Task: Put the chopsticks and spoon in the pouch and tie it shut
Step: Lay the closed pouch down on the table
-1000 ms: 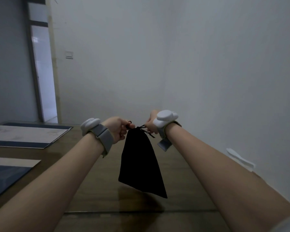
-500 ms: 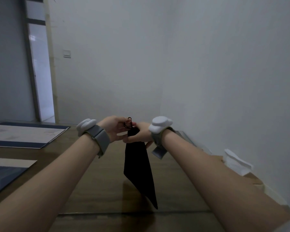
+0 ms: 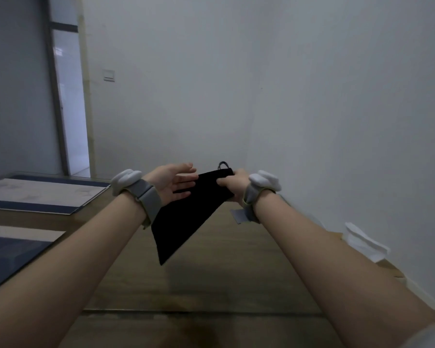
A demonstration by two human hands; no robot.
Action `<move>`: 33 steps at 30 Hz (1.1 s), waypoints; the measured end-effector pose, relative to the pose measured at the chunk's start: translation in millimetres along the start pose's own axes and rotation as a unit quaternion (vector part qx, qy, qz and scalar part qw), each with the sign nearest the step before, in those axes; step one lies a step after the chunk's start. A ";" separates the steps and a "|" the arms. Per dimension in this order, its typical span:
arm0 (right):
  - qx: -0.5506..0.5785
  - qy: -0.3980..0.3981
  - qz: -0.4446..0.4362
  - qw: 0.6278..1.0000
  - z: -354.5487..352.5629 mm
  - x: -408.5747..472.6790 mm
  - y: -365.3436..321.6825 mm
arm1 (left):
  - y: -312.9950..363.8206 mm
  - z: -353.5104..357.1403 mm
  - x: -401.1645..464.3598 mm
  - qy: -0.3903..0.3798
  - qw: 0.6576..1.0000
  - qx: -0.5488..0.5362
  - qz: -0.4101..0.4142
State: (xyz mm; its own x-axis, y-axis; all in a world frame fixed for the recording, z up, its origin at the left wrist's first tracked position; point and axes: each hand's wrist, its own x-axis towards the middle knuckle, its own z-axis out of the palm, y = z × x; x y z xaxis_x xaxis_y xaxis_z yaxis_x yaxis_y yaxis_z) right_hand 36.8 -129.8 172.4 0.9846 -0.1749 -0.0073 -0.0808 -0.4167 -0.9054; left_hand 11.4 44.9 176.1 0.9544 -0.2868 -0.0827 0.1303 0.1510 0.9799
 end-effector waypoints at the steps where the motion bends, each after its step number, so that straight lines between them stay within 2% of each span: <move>1: 0.046 -0.005 0.029 0.998 -1.4 1.4 6.3 | -1.8 -1.5 -0.2 0.000 1.000 -0.001 -0.002; 6: 0.246 -0.033 0.145 0.958 0.7 -6.5 53.4 | -18.5 -5.3 -0.4 -0.004 0.999 0.008 -0.031; 12: 0.309 -0.024 0.237 0.921 8.1 -9.7 109.6 | -47.1 -2.4 3.7 0.005 0.996 0.043 -0.075; 14: 0.321 -0.030 0.270 0.907 9.9 -16.4 126.0 | -61.8 -1.6 5.5 0.015 0.993 0.083 -0.083; 16: 0.307 -0.044 0.298 0.903 10.5 -23.4 144.7 | -80.3 -4.4 8.2 0.032 0.981 0.168 -0.089; 17: 0.282 -0.054 0.306 0.908 11.8 -28.0 152.7 | -89.2 -6.8 8.7 0.034 0.970 0.224 -0.094; 19: 0.161 -0.063 0.299 0.938 14.8 -35.3 166.1 | -106.9 -11.8 11.0 0.014 0.939 0.327 -0.104; 21: -0.054 -0.053 0.252 0.965 15.0 -40.3 180.3 | -123.0 -15.6 15.3 -0.019 0.905 0.410 -0.108; 23: -0.294 -0.039 0.148 0.943 8.9 -39.9 188.3 | -135.0 -20.3 19.5 -0.041 0.868 0.484 -0.102; 24: -0.355 -0.041 0.089 0.930 5.8 -39.3 189.7 | -139.1 -23.2 22.2 -0.051 0.848 0.517 -0.107; 28: -0.412 -0.108 -0.061 0.903 1.5 -36.4 179.5 | -146.2 -33.5 28.2 -0.077 0.785 0.599 -0.139; 31: -0.446 -0.206 -0.076 0.868 10.9 -31.1 184.2 | -156.4 -34.2 32.7 -0.108 0.738 0.646 -0.161; 33: -0.475 -0.237 -0.067 0.845 15.3 -26.5 191.5 | -164.6 -32.9 35.9 -0.116 0.714 0.669 -0.173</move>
State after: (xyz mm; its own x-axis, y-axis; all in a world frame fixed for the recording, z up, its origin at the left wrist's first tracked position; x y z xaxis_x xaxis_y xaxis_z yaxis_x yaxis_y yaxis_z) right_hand -2.4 -191.4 -7.3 0.9282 0.2140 -0.3045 0.1702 -0.9717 -0.1640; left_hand 33.1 40.8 5.8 0.8367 -0.2615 -0.4812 -0.1750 -0.9602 0.2176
